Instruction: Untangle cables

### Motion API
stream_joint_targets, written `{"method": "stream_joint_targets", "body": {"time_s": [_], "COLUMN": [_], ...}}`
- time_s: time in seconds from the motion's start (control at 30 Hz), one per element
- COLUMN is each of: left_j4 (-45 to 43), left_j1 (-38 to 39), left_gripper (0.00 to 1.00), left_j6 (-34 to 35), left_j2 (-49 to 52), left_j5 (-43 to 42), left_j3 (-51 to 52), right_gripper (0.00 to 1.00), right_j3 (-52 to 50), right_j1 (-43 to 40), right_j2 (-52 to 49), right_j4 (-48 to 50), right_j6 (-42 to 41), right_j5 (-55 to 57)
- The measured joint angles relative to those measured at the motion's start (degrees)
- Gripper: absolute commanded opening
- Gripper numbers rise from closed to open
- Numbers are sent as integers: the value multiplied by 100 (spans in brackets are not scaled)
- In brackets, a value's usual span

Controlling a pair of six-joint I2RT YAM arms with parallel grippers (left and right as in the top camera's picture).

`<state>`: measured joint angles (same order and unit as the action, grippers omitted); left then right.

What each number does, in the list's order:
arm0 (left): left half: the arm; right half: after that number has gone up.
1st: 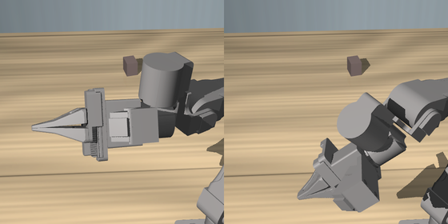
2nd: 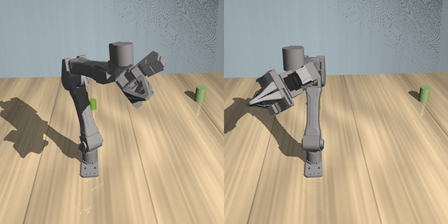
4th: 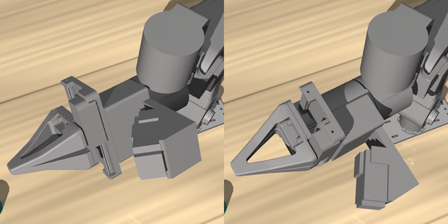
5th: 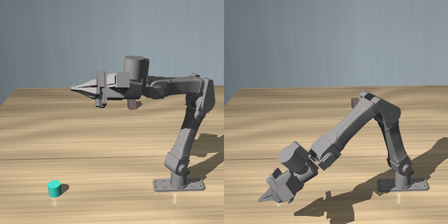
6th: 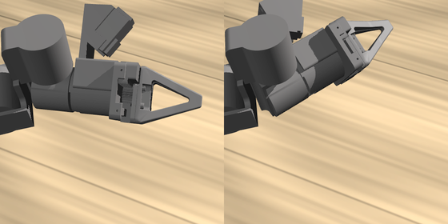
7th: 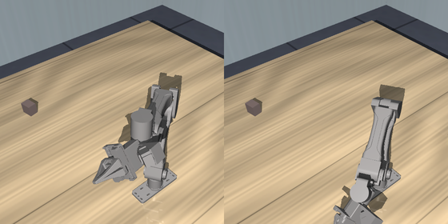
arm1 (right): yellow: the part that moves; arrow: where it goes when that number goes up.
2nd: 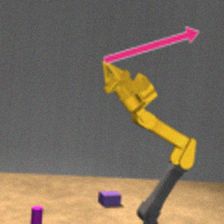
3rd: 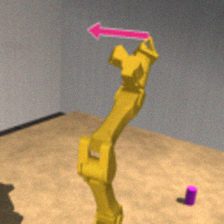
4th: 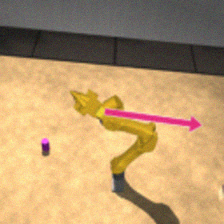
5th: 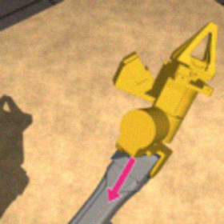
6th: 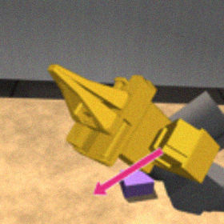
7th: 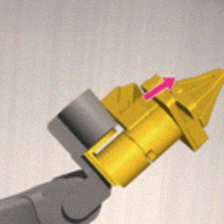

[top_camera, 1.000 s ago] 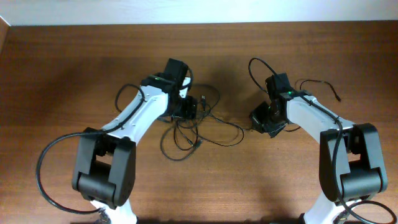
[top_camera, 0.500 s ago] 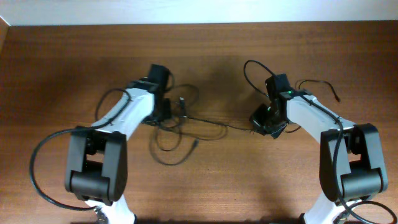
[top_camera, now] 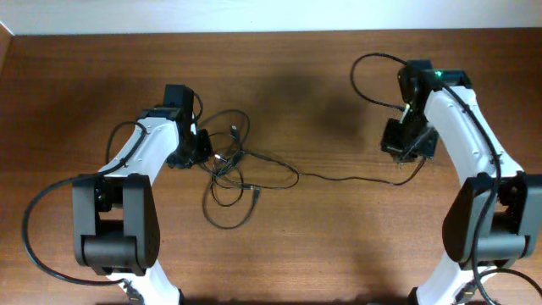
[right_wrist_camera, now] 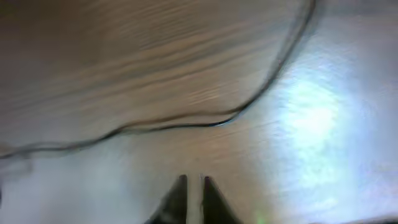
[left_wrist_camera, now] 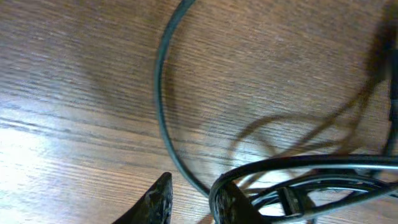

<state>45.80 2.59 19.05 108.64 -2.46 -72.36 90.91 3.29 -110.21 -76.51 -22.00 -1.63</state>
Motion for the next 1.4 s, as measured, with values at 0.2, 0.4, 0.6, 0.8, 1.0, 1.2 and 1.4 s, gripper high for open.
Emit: {"method": "stream_joint_targets", "body": {"time_s": [0.2,0.4,0.6,0.8,1.0,1.2,1.4], "left_j4": [-17,-70,-273,-306,-299,-299,-297], "left_j1": [-2,-4,-4,-4,-4,-4,-4], "left_gripper": [6,0,0,0,0,0,0], "left_j6": [-297,-343,-345,-339,-317,-295,-273], "left_j2": [0,0,0,0,0,0,0], "left_j5": [-522,-619,-621,-815,-859,-872,-874], "left_j3": [0,0,0,0,0,0,0], "right_gripper": [73,72,80,55,49,50,50], "right_j3": [4,-52,-946,-1209,-1215,-1408,-1989], "right_j1": [463,531,1097,1698,2070,2083,2083], "right_j2": [0,0,0,0,0,0,0], "right_j4": [-61,533,1467,2345,2688,2793,3342], "right_j6": [481,116,-1895,-3630,-5222,-6400,-7169], "right_j5": [-1078,-1937,-2103,-2055,-1469,-1082,-1021]}}
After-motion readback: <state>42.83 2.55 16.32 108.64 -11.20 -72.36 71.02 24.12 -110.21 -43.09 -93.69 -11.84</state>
